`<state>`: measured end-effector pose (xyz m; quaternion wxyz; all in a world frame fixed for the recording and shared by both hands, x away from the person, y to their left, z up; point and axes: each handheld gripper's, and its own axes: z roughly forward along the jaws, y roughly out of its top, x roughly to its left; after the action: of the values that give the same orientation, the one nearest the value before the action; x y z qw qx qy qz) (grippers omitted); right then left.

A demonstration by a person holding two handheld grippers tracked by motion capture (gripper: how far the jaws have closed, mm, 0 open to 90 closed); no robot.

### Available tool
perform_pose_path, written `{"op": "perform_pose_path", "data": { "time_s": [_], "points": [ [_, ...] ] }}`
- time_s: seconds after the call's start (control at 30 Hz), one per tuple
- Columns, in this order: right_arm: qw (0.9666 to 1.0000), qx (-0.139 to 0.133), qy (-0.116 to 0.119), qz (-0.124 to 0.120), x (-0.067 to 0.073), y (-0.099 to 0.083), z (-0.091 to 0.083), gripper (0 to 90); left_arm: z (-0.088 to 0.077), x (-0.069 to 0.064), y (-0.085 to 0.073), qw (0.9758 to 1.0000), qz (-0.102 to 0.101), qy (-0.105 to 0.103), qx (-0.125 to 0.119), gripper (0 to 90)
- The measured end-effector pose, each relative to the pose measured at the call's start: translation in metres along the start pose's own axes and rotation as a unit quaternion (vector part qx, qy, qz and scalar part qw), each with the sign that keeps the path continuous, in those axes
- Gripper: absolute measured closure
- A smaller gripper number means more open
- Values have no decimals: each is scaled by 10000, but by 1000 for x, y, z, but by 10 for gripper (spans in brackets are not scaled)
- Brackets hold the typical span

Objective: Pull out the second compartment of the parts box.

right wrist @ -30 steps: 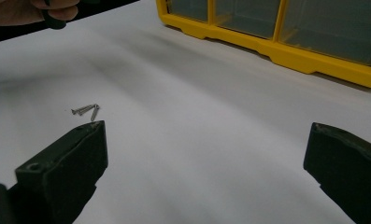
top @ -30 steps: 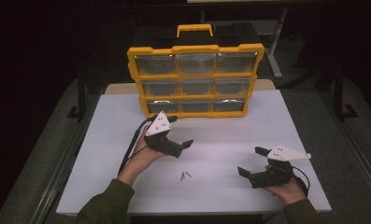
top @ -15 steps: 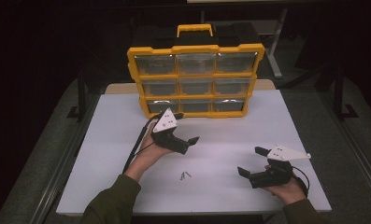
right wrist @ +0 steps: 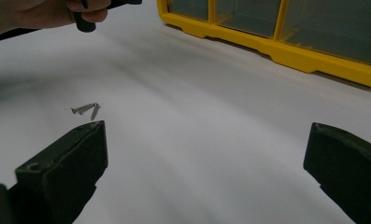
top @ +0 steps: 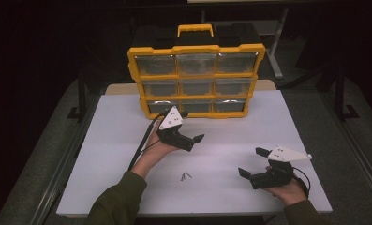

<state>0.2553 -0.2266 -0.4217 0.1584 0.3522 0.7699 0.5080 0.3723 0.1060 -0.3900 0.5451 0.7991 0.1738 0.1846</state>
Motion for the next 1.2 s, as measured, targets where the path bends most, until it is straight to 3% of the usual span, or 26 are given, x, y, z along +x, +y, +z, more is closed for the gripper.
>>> {"op": "perform_pose_path", "data": {
  "time_s": [0.37, 0.73, 1.2],
  "points": [
    [10000, 2, -6, -26, 1, 0, 0, 0, 11, 1, -7, 9999, 84, -54, 86, 3],
    [10000, 23, -10, -40, 2, -1, -1, 0, 9, 0, -6, 9989, 393, 94, 220, 3],
    [10000, 5, -20, -44, 1, -1, -1, 0, 11, -6, -4, 9955, 818, 267, 383, 3]
  ]
}}
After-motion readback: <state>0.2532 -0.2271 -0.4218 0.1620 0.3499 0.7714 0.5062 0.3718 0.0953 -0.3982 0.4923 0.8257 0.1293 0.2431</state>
